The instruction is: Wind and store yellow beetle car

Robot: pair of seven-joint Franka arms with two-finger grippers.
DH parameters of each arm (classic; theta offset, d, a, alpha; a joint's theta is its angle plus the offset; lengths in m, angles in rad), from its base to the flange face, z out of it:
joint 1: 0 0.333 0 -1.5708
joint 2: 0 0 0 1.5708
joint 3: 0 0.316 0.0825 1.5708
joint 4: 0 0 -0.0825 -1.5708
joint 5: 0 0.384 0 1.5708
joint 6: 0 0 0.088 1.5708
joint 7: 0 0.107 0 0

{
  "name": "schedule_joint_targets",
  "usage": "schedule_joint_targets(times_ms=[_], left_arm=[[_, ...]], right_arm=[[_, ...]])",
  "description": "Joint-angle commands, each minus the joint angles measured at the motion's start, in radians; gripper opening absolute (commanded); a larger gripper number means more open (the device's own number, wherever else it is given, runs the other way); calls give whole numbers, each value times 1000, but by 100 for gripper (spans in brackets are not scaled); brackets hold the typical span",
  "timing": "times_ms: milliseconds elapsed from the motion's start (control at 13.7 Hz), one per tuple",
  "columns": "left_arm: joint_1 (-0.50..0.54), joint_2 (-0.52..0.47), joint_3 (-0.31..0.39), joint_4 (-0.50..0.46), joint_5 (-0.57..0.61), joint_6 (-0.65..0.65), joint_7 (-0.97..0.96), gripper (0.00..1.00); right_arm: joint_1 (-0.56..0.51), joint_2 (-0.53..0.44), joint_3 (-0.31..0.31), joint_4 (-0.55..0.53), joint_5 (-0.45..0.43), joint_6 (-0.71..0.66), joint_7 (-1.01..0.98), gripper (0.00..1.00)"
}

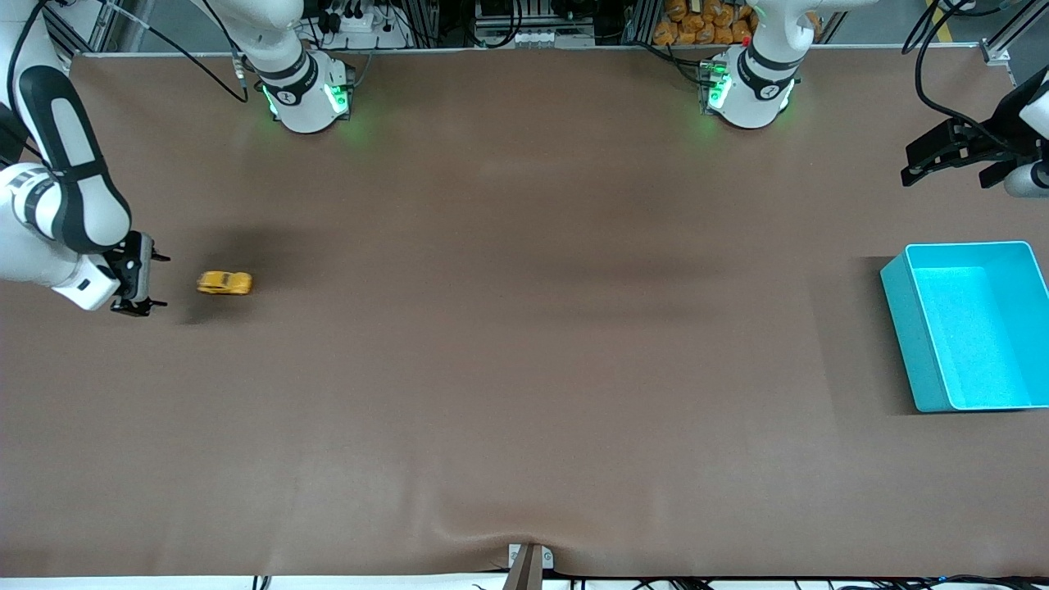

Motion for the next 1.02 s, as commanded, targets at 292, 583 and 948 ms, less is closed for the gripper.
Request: schedule_joint_targets(times_ms=[292, 583, 948], left_arm=[[6, 5, -5, 15, 13, -2, -3, 100], [6, 5, -5, 15, 13, -2, -3, 100], [6, 5, -5, 15, 13, -2, -3, 100]], right_arm=[[45, -11, 1, 117, 56, -131, 53, 100], [119, -14, 1, 232, 58, -234, 213, 100], [157, -40, 45, 301, 59, -303, 443, 100]])
